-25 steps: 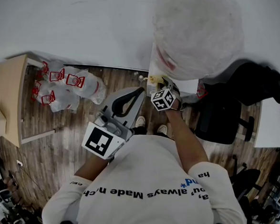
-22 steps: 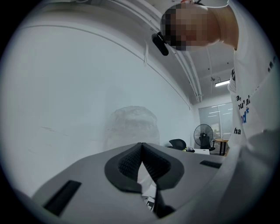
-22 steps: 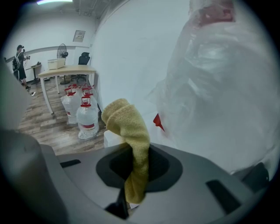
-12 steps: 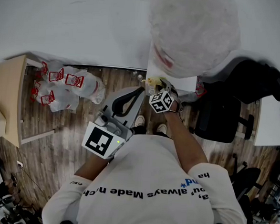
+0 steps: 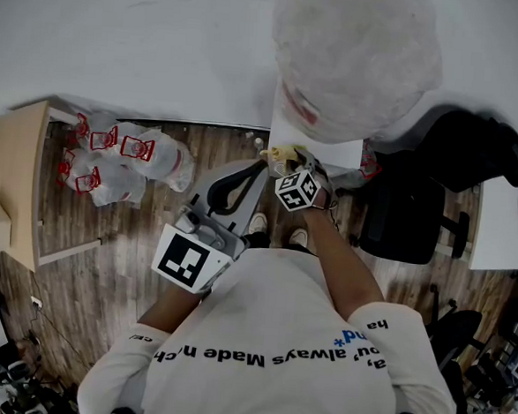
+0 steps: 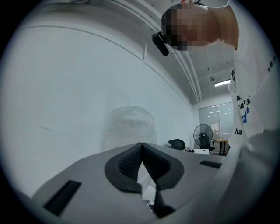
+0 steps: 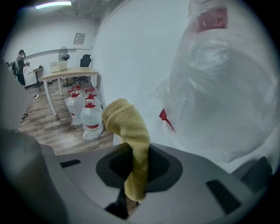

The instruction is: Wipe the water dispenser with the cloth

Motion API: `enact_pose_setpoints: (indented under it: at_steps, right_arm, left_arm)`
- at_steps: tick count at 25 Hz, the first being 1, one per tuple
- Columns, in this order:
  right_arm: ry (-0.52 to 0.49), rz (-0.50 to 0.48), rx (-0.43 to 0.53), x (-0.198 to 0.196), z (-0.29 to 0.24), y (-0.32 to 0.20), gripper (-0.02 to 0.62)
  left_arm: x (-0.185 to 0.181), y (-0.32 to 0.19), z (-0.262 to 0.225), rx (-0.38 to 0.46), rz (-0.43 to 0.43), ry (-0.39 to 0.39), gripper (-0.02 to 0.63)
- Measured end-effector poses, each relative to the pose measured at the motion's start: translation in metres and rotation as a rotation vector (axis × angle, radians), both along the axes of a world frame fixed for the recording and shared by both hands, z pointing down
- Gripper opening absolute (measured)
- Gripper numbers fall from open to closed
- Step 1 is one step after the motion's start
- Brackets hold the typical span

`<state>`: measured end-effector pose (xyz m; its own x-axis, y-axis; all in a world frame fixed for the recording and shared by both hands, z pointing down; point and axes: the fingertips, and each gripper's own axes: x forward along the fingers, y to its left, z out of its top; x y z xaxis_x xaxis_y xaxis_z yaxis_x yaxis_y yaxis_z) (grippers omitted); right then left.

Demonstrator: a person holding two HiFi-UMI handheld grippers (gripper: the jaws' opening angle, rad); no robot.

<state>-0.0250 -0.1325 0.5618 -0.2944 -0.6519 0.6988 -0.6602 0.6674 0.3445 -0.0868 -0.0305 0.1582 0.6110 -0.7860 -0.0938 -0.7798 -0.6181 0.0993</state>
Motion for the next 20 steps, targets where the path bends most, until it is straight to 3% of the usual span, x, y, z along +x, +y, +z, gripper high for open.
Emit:
enact_pose_setpoints:
  at_steps: [4,11,20]
  right_arm:
    - [-0.007,0.0,-0.021,0.001,-0.006,-0.001,0.06]
    - [-0.012,0.034,0.089,0.019,-0.035,-0.016,0.062]
    - [0.025,0.112,0.072,0.061,-0.024,-0.032,0.063]
  left_arm:
    - [0.004,0.001,-0.003,0.006,0.004,-0.001,0.018]
    - [0.006,-0.001,-0.004,0.011,0.01,0.0,0.018]
    - [0.01,-0.004,-0.003,0.008,0.02,0.003,0.018]
